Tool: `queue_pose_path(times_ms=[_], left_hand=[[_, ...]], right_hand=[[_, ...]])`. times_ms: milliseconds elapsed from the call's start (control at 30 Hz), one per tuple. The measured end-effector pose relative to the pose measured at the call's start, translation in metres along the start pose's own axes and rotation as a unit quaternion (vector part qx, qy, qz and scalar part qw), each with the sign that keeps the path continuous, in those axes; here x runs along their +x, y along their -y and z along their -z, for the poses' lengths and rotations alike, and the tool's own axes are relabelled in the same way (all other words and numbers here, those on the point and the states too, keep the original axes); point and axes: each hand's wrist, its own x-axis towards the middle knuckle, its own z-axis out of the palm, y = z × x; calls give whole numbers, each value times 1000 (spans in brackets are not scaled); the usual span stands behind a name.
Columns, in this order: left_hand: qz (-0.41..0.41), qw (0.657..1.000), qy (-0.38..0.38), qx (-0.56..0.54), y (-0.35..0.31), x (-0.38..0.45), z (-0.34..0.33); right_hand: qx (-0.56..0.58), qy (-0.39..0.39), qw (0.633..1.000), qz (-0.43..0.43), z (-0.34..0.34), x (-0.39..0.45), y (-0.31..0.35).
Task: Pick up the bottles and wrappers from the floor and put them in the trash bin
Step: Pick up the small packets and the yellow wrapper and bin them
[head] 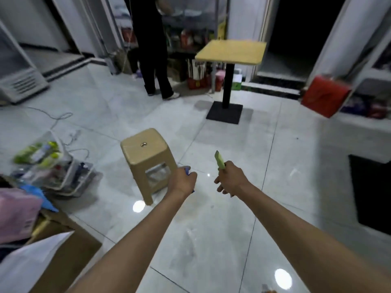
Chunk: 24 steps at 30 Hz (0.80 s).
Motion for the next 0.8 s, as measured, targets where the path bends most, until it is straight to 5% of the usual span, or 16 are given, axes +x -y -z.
queue_pose_path(times_ms=[200,367,800], left_hand=[[-98,994,-33,20,-120,-102,103],[-90,992,-58,-68,-154,-205,148],[-85,981,-172,-30,-68,-424,215]], right_hand=[[6,-37,999,40,62,-127,102],[-10,-35,997,65,67,-233,124],[-52,31,980,189,-27,-446,111]])
